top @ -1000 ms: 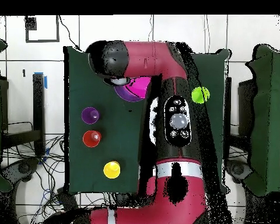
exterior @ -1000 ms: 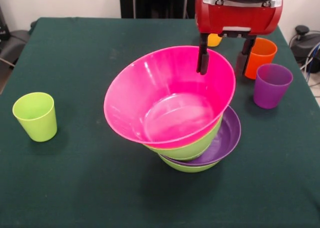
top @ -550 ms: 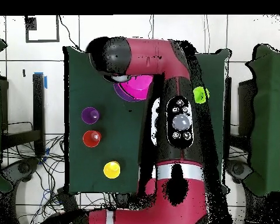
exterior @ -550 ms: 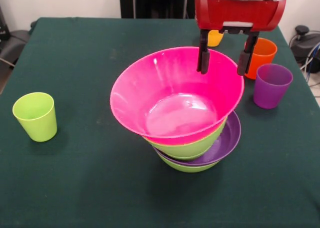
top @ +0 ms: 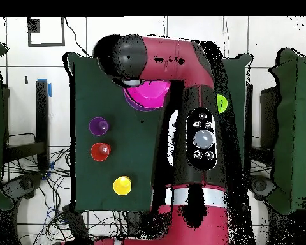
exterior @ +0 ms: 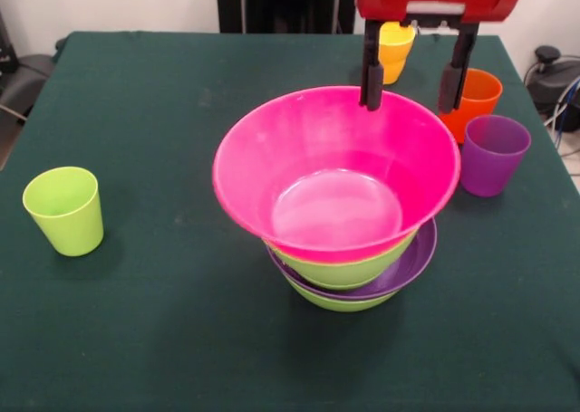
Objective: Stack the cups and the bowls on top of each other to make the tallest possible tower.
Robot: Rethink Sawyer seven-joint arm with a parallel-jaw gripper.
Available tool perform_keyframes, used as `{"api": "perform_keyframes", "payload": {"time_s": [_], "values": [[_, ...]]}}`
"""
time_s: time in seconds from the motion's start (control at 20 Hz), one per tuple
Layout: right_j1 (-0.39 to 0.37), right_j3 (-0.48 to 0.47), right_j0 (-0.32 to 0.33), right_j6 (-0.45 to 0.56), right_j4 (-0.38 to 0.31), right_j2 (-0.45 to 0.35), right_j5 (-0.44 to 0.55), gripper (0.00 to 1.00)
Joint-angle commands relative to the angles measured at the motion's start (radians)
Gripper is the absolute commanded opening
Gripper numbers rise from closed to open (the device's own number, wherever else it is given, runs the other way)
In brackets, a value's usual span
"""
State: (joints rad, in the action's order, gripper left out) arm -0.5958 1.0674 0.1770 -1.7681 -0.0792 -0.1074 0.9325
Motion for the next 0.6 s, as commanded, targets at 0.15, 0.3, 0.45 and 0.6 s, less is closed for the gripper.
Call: {"api": "perform_keyframes", "payload": {"time_s": [0.15, 0.3, 0.45, 0.6], "values": [[-0.043, -0.002, -0.024, -0.166, 0.027, 0.007, 0.050, 1.00], [-0.048, -0.018, -0.020, -0.165, 0.037, 0.016, 0.072, 1.00], [-0.053, -0.037, -0.016, -0.157, 0.041, 0.028, 0.096, 1.00], [-0.054, -0.035, -0.002, -0.138, 0.050, 0.038, 0.095, 1.00]]}}
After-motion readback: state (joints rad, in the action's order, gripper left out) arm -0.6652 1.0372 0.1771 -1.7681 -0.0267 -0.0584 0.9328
